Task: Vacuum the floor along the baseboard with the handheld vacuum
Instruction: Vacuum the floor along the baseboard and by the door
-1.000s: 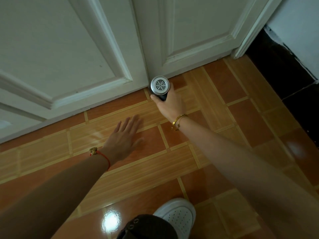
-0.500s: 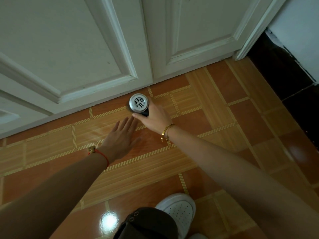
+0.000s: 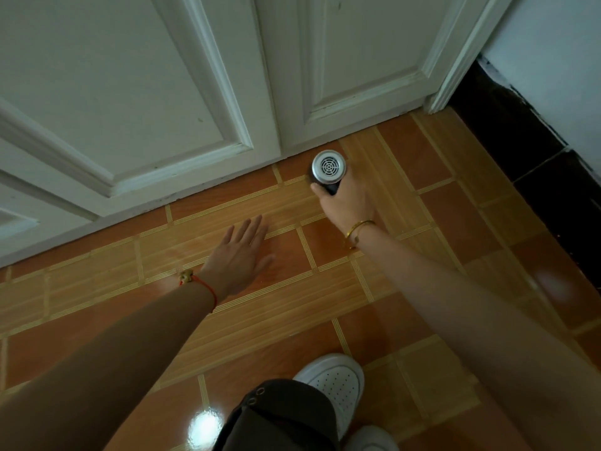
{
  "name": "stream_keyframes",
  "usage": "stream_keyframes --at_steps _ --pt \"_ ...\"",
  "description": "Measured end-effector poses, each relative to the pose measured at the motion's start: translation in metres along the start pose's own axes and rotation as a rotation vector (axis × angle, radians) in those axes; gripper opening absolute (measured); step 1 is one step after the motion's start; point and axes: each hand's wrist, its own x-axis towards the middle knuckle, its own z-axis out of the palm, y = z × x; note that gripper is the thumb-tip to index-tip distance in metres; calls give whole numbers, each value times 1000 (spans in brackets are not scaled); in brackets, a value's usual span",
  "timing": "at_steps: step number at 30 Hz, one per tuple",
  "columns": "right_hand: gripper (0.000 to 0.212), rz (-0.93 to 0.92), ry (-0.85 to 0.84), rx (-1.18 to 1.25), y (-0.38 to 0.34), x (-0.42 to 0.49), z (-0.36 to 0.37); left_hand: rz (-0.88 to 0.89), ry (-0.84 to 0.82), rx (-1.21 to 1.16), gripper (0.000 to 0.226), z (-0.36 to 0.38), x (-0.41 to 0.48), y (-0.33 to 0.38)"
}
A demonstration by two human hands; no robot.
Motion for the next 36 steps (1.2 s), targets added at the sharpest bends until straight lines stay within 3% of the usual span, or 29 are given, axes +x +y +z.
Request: stream_keyframes --at_steps 3,10,16,20,23,26,30,36 --pt "59 46 31 115 17 -5 -17 18 -2 19 78 -4 9 11" --pt "41 61 -147 94 46 -38 -48 74 5 -13 77 -14 34 46" --pt "39 244 61 131 79 -57 -98 120 19 -60 73 -32 56 88" --pt "61 400 219 116 106 -64 -135 91 62 -328 68 -46 69 130" --pt "46 460 298 203 122 -75 -154 37 22 -613 63 -56 79 168" --pt "32 545 305 367 129 -88 -169 -70 -150 -981 57 -67 87 201" --pt "29 688 192 930 132 -103 -189 -188 -515 -1420 59 -80 91 233" --pt "33 606 31 1185 147 -118 -201 -234 -634 -1741 63 -96 103 255"
